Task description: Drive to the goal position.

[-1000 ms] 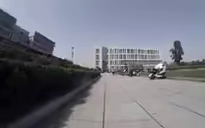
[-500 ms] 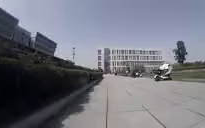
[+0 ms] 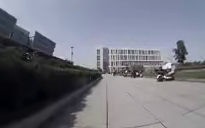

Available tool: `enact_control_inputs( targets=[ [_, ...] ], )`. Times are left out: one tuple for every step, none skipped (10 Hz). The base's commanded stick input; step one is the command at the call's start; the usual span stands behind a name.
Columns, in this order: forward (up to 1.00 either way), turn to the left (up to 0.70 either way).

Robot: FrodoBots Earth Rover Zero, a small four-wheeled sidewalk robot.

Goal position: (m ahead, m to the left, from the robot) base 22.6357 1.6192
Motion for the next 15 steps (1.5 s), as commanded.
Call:
enact_control_inputs(
  targets=[
    [0.85,0.00],
    [0.85,0.00],
    [0.85,0.00],
    [0.85,0.00],
    [0.85,0.00],
    [0.85,0.00],
    [0.85,0.00],
    [0.85,0.00],
    [0.85,0.00],
    [0.85,0.00],
    [0.85,0.00],
    [0.85,0.00],
    [0.85,0.00],
    [0.85,0.00],
    [0.85,0.00]
  ],
)
